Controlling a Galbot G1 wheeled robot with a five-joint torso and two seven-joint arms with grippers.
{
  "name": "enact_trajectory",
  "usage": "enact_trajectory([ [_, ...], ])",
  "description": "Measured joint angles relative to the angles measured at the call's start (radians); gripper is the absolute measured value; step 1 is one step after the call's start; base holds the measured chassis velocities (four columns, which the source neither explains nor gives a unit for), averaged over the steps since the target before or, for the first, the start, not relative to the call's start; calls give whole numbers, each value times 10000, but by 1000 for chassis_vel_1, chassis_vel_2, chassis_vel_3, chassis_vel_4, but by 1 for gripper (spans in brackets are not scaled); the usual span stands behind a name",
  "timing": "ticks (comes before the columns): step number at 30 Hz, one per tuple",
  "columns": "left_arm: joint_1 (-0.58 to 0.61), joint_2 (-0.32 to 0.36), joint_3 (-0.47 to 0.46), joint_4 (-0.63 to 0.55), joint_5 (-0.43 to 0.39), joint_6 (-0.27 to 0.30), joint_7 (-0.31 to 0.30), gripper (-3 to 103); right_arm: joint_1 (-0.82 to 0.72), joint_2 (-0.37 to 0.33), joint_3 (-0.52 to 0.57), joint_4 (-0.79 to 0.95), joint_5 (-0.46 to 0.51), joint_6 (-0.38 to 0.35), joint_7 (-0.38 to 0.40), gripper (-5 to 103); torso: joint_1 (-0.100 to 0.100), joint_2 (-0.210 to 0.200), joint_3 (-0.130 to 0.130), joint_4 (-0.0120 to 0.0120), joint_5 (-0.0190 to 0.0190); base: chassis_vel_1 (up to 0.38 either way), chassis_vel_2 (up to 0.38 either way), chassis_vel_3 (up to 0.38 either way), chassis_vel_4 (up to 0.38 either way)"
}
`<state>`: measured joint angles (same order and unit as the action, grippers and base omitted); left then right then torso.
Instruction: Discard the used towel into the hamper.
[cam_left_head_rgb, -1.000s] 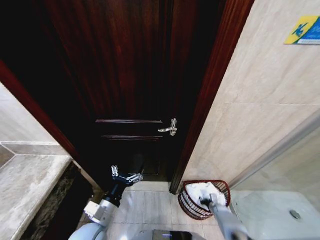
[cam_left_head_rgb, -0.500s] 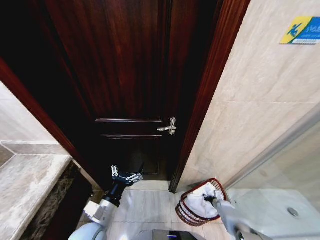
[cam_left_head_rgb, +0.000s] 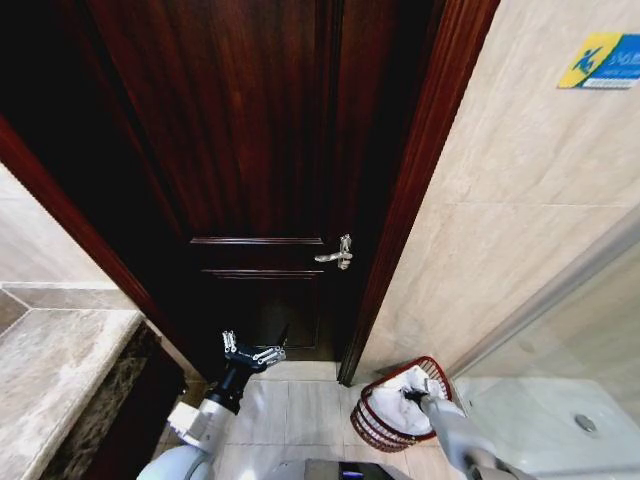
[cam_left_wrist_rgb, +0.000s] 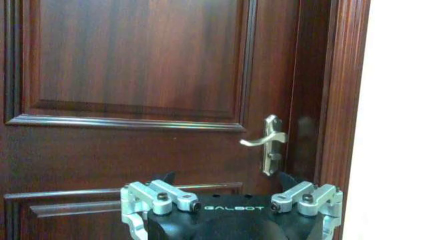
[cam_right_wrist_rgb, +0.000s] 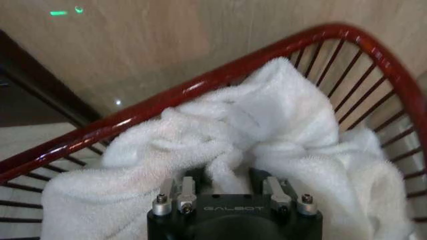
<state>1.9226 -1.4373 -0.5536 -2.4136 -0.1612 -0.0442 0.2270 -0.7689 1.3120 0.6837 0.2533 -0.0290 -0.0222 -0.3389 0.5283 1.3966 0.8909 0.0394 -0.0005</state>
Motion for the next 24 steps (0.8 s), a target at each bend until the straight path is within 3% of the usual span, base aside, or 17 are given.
enact_trajectory([
  [4,0,0,-1,-1,0,0,0,100,475,552,21,-74,1217,-492,144,71,0,-1,2,-8,-7,0,0,0,0],
  [5,0,0,-1,-1,0,0,0,100,475,552,21,-74,1217,-492,144,71,0,-1,2,-8,-7,0,0,0,0],
  [8,0,-3,0,-1,1,0,0,100,965,964,27,-184,1955,-630,497,82,0,-1,1,15,11,0,0,0,0],
  [13,1,0,0,0,1,0,0,100,1082,972,22,-188,1641,-433,1085,97,0,-1,3,7,15,0,0,0,0],
  [16,1,0,0,0,0,0,0,100,791,656,40,15,1028,-190,1367,100,-1,0,-2,15,12,0,0,0,0],
  [18,0,0,-1,0,0,0,0,100,681,519,38,21,856,-91,1327,100,0,1,-2,14,7,0,0,0,0],
  [20,0,0,-1,0,0,0,0,100,430,107,58,-47,587,36,1243,100,0,0,-1,-2,3,0,0,0,0],
  [24,0,0,0,0,0,0,1,100,331,-178,76,-61,338,211,1288,100,0,1,-1,1,5,0,0,0,0],
])
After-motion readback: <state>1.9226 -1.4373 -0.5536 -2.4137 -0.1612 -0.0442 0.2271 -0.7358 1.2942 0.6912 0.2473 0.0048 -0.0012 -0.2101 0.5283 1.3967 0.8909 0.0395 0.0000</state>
